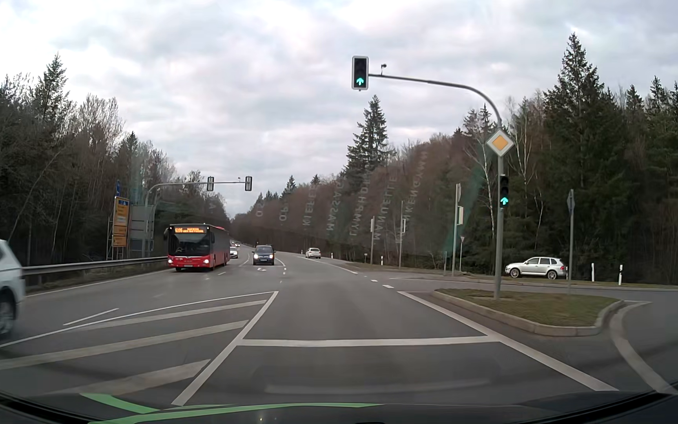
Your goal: Follow the waypoints while adhering to traffic rules and regulations
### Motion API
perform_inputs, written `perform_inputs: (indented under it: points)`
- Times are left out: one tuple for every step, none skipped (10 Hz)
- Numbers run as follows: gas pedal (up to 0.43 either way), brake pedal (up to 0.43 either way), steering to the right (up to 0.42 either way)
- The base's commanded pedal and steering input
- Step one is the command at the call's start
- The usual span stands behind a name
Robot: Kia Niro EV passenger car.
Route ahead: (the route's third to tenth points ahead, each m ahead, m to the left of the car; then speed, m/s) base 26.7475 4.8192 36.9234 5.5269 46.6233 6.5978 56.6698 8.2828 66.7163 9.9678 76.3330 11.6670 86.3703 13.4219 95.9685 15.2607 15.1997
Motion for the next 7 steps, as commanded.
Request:
perform_inputs:
  points:
    - [0.059,0.0,-0.008]
    - [0.059,0.0,-0.008]
    - [0.059,0.0,-0.01]
    - [0.059,0.0,-0.012]
    - [0.059,0.0,-0.012]
    - [0.059,0.0,-0.012]
    - [0.047,0.0,-0.012]
